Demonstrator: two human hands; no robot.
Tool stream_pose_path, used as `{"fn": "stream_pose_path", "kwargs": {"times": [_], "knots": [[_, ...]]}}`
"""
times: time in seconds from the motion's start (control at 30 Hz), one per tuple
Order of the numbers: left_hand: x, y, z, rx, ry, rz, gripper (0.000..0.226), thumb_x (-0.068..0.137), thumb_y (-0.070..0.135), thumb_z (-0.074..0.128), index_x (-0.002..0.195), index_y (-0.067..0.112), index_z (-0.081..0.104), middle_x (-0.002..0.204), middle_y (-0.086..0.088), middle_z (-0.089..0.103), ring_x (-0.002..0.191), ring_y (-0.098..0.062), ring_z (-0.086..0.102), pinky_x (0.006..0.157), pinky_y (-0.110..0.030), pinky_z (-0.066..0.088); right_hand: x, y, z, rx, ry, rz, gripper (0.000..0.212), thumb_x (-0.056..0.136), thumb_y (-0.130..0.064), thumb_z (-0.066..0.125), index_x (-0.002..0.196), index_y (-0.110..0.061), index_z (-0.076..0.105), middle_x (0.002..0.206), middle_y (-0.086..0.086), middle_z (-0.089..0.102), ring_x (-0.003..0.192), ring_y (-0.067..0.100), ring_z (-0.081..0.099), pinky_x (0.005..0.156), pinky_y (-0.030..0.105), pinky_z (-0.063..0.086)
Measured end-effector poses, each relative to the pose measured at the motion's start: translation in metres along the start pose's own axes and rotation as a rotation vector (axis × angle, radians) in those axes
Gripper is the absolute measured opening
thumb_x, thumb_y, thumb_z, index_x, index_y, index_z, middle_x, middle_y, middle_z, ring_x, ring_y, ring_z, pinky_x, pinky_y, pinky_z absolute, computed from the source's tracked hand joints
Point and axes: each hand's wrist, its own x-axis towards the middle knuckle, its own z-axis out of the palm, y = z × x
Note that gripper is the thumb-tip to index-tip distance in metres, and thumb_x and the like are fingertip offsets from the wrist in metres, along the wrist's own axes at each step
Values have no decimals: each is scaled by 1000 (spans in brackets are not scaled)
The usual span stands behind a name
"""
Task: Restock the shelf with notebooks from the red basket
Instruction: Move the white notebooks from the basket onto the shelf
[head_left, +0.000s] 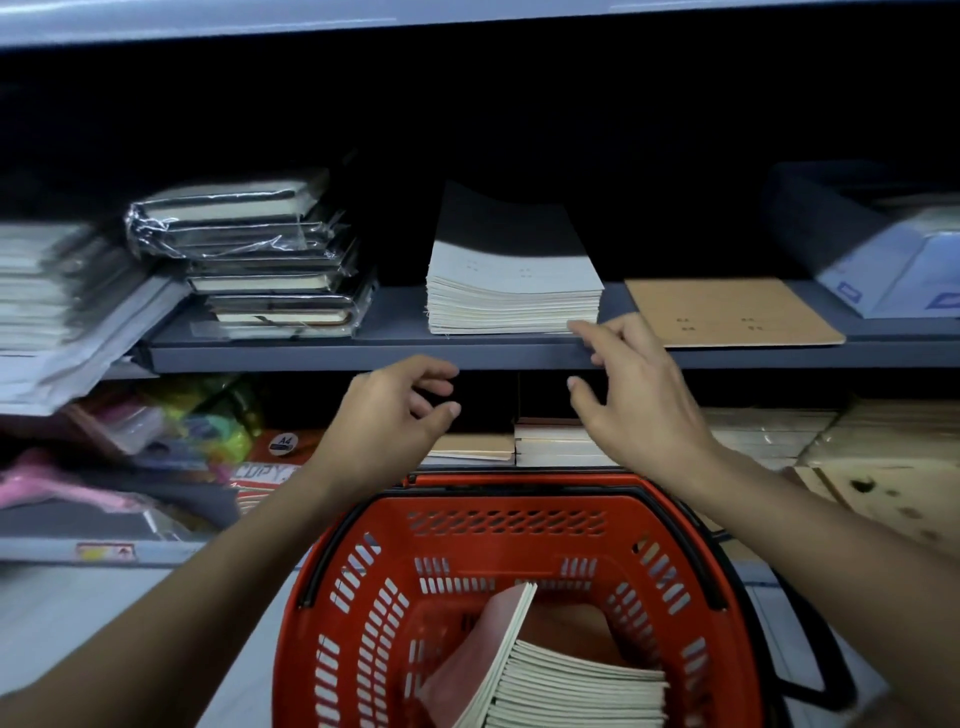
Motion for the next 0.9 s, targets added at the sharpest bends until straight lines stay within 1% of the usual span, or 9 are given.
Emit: {"fn": "stream_pose_path", "kwargs": {"times": [0.1,0.23,0.4,0.5,0.53,0.63,0.77,0.83,0.9], "knots": [[-12,-9,9,45,-63,13,32,92,26,74,124,26,69,105,16,71,76,1,69,79,-29,61,-13,0,9,-20,-67,-51,53,95,-23,68,146,-16,56,114,-3,48,106,18,58,90,42,55],[-27,-23,22,113,-158,24,31,90,26,76,121,25,70,100,16,71,75,1,67,77,-23,56,-29,0,25,-19,-163,-84,49,96,-22,67,144,-16,58,113,-3,49,108,18,56,93,35,52],[-46,-42,37,179,-282,-19,30,89,31,75,118,28,70,101,14,74,78,2,68,80,-24,57,-48,-1,52,-57,-287,-127,42,94,-23,68,135,-15,66,114,0,54,107,25,61,89,35,53],[-56,-55,49,212,-365,-57,26,90,33,73,116,28,70,91,17,69,77,4,64,71,-11,48,-58,-2,69,-90,-393,-123,40,94,-26,67,132,-16,67,117,3,56,114,27,60,96,35,51],[-59,-60,54,224,-395,-69,25,91,34,72,115,28,70,87,17,68,80,2,66,71,-10,46,-61,-2,74,-93,-431,-111,39,94,-27,66,133,-18,66,118,3,56,116,26,60,97,34,50],[-71,-76,70,211,-509,-153,23,91,34,69,113,27,72,95,13,76,96,-7,70,80,-20,50,-71,-2,88,-106,-551,-57,40,97,-31,63,136,-21,64,124,1,54,117,25,59,96,34,51],[-86,-100,91,206,-632,-303,18,90,32,67,104,26,76,107,5,78,102,-10,71,87,-24,55,-82,0,110,-109,-700,33,39,96,-36,63,133,-23,65,125,4,57,116,28,63,99,36,52],[-94,-108,101,220,-663,-342,11,90,28,64,89,27,75,103,4,78,101,-14,71,85,-24,54,-88,3,123,-101,-774,102,40,96,-40,63,133,-23,66,127,5,58,118,28,64,101,38,52],[-104,-116,111,265,-726,-398,18,90,26,59,78,25,72,94,6,74,97,-15,71,78,-22,51,-94,7,135,-107,-837,173,42,98,-44,61,135,-22,65,132,6,58,120,28,63,103,37,51]]}}
